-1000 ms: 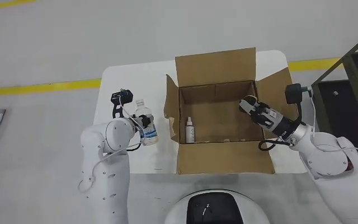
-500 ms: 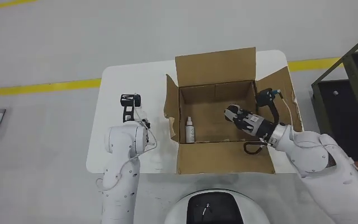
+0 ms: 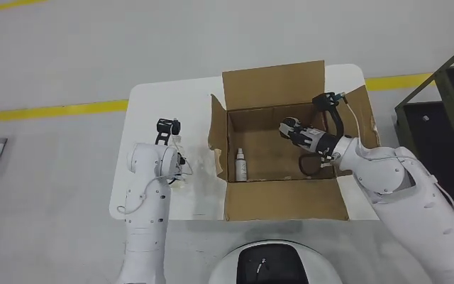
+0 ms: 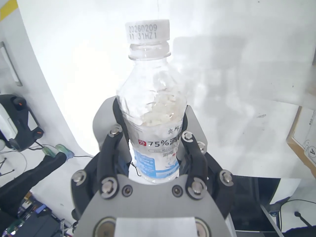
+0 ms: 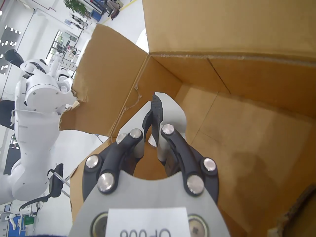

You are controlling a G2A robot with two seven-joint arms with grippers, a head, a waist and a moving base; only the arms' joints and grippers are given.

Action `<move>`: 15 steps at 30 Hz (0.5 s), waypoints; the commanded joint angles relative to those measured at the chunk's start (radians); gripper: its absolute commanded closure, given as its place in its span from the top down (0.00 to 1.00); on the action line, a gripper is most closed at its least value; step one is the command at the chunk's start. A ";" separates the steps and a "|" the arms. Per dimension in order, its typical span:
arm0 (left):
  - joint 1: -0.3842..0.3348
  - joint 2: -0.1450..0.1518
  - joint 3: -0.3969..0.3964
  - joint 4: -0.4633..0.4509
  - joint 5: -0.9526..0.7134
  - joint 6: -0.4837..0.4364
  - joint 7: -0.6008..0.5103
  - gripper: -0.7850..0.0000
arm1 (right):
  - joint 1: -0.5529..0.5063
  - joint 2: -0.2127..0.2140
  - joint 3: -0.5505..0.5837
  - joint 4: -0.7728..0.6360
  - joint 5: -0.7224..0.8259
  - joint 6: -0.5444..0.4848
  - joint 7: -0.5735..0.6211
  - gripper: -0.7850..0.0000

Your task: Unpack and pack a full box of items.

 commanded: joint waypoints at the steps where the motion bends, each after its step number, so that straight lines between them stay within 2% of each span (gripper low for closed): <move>1: -0.035 0.006 -0.018 0.048 0.005 -0.036 0.027 0.00 | 0.016 -0.002 -0.009 0.004 0.000 0.004 -0.001 0.00; 5: -0.089 0.017 -0.050 0.118 -0.024 -0.121 0.046 0.00 | 0.037 -0.005 -0.024 0.004 0.010 0.009 0.022 0.00; 15: -0.092 0.018 -0.051 0.123 -0.021 -0.126 0.049 0.00 | 0.037 -0.005 -0.024 0.004 0.010 0.009 0.022 0.00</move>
